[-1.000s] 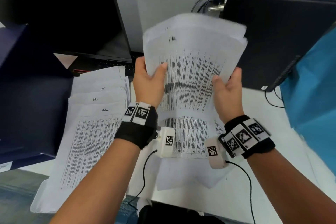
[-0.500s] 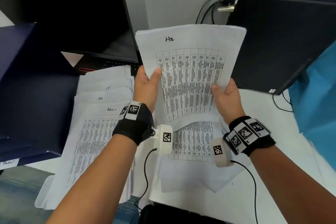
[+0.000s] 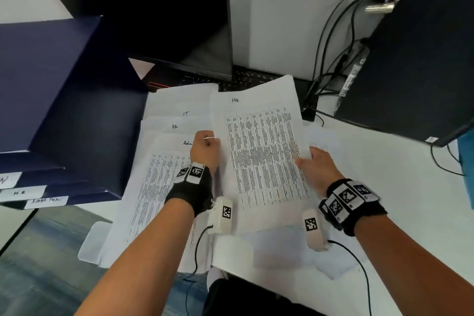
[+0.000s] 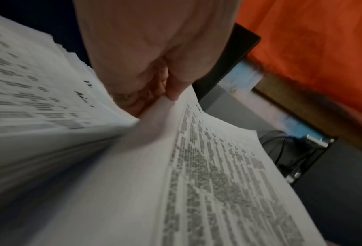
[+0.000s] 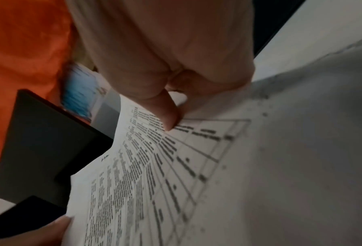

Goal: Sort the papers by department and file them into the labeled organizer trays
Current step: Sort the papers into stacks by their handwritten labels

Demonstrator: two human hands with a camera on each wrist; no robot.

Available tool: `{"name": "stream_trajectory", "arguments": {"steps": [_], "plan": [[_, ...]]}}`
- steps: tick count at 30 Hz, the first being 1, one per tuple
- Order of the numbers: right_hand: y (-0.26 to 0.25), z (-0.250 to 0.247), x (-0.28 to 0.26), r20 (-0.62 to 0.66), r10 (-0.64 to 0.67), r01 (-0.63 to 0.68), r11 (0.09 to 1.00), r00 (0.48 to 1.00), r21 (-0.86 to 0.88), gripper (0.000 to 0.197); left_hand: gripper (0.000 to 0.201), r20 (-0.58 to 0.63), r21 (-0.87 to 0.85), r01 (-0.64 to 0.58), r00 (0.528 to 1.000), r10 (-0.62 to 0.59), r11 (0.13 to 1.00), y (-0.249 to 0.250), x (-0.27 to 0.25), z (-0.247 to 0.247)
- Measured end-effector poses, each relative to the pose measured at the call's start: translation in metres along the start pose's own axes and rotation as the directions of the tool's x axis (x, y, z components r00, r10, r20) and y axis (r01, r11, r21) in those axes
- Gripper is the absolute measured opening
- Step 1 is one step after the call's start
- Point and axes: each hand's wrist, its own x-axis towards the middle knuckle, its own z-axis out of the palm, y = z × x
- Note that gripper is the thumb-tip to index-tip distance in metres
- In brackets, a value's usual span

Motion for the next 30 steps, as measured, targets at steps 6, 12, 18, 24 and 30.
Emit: {"name": "stream_trajectory", "arguments": {"steps": [6,12,18,24,30], "plan": [[0.017,0.008,0.007,-0.058,0.085,-0.093,0.982,0.995,-0.167,0.017,0.014,0.018,0.230,0.042,0.999,-0.047,0.972,-0.035,0.002,-0.014],[0.027,0.009,0.009,-0.067,0.126,-0.140,0.951,0.990,-0.275,0.011,0.079,0.096,0.736,0.083,0.970,-0.224,0.672,-0.042,0.006,-0.024],[0.031,0.006,0.014,-0.028,0.136,-0.138,0.943,0.990,-0.304,0.026,0.077,0.100,0.785,0.076,0.964,-0.247,0.615,-0.033,0.000,-0.020],[0.030,0.001,0.010,-0.014,0.149,-0.148,0.956,0.989,-0.252,0.015,0.041,0.211,0.705,0.003,0.954,-0.214,0.710,-0.034,0.009,-0.040],[0.036,0.003,0.020,-0.016,0.148,-0.147,0.952,0.989,-0.268,0.055,0.026,0.234,0.485,0.009,0.962,-0.140,0.874,-0.041,-0.001,-0.077]]}}
